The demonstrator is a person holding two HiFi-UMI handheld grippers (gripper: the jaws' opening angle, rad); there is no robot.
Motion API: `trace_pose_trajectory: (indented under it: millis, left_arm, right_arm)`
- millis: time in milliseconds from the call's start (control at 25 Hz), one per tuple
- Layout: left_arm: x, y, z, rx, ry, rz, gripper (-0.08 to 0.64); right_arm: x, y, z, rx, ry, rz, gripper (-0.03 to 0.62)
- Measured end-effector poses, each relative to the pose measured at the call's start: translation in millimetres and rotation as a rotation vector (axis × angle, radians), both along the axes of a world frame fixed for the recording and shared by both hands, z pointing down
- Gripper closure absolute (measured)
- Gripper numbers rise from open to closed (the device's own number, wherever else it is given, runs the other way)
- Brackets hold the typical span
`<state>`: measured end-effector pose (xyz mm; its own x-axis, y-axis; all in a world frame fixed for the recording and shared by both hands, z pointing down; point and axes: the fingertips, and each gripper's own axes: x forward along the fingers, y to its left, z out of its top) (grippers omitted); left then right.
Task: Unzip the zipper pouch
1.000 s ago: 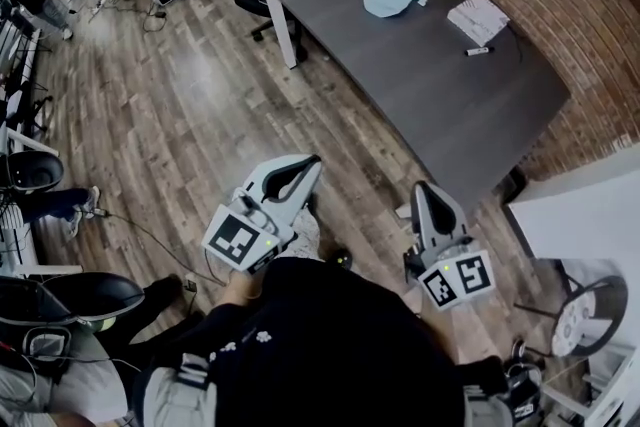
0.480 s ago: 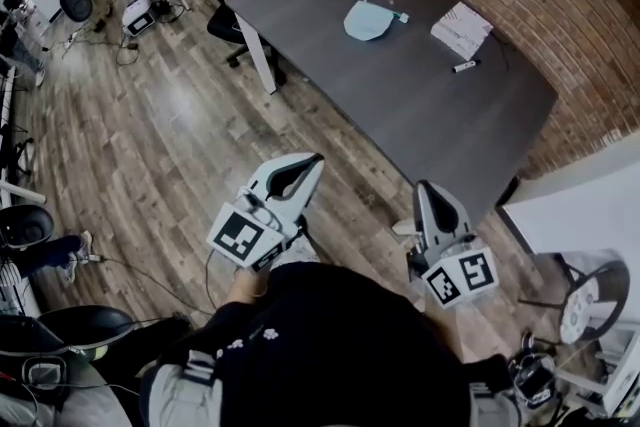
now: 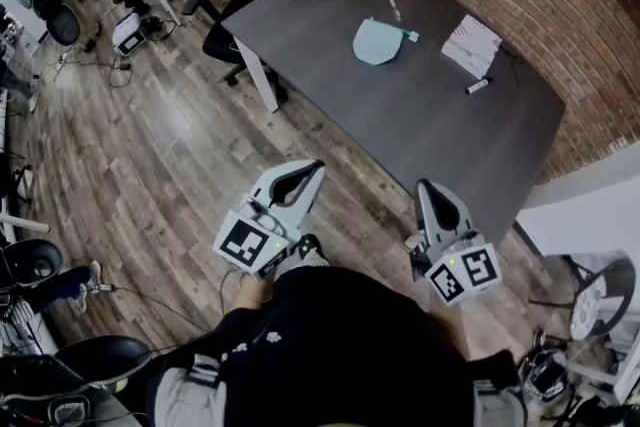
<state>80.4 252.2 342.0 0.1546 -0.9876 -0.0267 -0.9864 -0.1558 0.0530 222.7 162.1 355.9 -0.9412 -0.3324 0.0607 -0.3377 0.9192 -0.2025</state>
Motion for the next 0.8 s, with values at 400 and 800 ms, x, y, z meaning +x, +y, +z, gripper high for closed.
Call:
trace_pose_trajectory:
  millis: [400, 800]
  left_arm:
    - [-85.5, -7.4, 10.3, -0.031, 0.03, 0.058, 0.557]
    - [-133.0, -25.0, 25.9, -0.044, 0.073, 0.099, 0.557]
  right_arm:
    - [-86.7, -5.3, 8.0, -0.005, 0.022, 0.031, 0.592]
    - [-122.8, -18.1, 13.3, -0.023, 0.088, 0.087, 0.592]
